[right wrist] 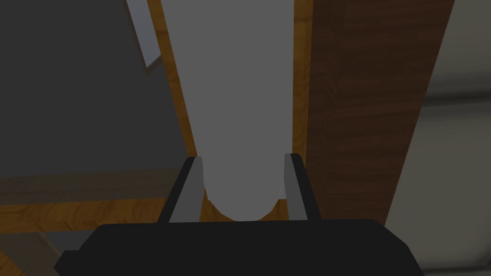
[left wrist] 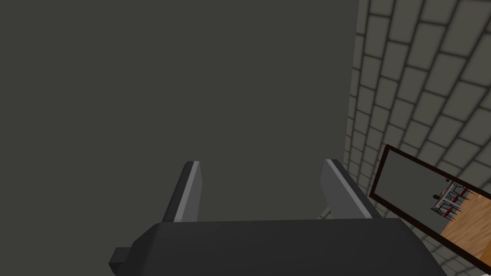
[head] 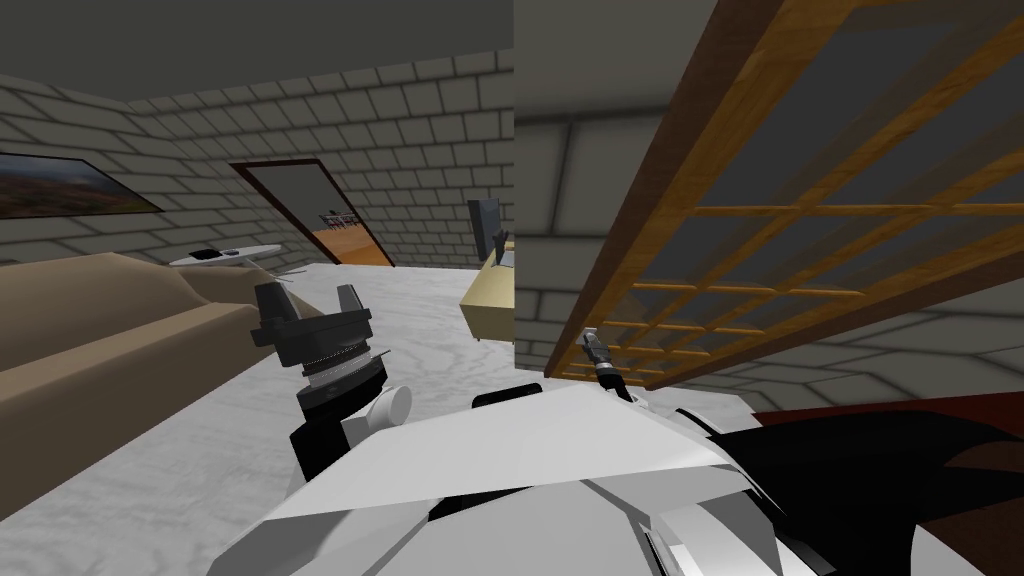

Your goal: Pull the door open

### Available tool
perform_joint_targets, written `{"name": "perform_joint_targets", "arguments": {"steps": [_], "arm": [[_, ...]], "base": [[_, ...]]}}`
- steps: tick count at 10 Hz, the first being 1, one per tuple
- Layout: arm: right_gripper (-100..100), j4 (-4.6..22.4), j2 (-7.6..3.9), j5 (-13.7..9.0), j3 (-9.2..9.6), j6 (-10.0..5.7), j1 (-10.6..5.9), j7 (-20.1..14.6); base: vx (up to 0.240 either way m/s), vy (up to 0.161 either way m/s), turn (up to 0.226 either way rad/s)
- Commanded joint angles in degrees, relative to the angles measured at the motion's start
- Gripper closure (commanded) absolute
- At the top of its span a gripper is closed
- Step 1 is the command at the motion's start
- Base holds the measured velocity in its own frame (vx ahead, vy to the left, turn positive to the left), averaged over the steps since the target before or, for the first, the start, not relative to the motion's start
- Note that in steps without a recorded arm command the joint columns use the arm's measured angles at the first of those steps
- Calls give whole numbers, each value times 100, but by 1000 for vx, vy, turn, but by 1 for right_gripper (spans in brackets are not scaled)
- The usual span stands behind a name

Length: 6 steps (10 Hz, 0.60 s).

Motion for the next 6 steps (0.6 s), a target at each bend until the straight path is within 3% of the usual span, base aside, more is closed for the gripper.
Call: {"name": "perform_joint_targets", "arguments": {"steps": [1, 6], "arm": [[100, -3, -3, -2, -4, -12, 1, -1], [100, -15, 49, 5, -45, 40, -33, -777]], "base": [[0, 0, 0], [-25, -14, 26]]}}
